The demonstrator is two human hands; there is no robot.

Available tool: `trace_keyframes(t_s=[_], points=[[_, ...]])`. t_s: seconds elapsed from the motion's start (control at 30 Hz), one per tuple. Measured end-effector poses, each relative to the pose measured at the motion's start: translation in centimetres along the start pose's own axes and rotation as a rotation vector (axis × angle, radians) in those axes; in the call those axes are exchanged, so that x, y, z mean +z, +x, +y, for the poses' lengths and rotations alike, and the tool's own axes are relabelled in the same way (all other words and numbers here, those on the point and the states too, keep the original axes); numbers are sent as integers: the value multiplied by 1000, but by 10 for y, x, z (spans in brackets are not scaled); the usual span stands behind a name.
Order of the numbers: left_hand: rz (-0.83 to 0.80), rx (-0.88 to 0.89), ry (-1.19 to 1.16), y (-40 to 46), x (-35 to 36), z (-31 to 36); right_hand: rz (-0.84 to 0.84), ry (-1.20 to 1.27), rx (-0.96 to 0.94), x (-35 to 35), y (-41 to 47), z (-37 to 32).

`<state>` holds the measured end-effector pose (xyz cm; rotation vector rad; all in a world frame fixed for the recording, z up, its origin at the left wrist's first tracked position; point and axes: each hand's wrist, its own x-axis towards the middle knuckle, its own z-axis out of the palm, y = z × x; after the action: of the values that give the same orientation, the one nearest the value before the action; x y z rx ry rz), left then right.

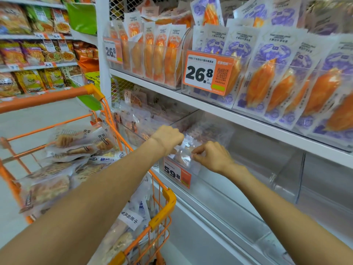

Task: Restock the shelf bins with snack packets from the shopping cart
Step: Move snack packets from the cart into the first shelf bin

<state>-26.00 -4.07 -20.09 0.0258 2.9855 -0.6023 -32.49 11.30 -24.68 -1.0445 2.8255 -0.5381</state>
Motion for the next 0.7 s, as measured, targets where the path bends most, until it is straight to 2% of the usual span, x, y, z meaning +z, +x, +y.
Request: trace_keyframes(t_s=[0.23, 0.4, 0.6, 0.7], points=[[45, -70, -100, -44, -15, -8, 16, -13, 11, -32, -41, -5], [48, -186, -359, -99, -24, -13, 45, 73, -32, -43, -69, -30], [208, -534, -664, -165, 24, -10, -11, 229, -142, -13, -90, -86], [276, -692, -695, -196, 52, 2, -46, 281, -191, 17, -100, -115]])
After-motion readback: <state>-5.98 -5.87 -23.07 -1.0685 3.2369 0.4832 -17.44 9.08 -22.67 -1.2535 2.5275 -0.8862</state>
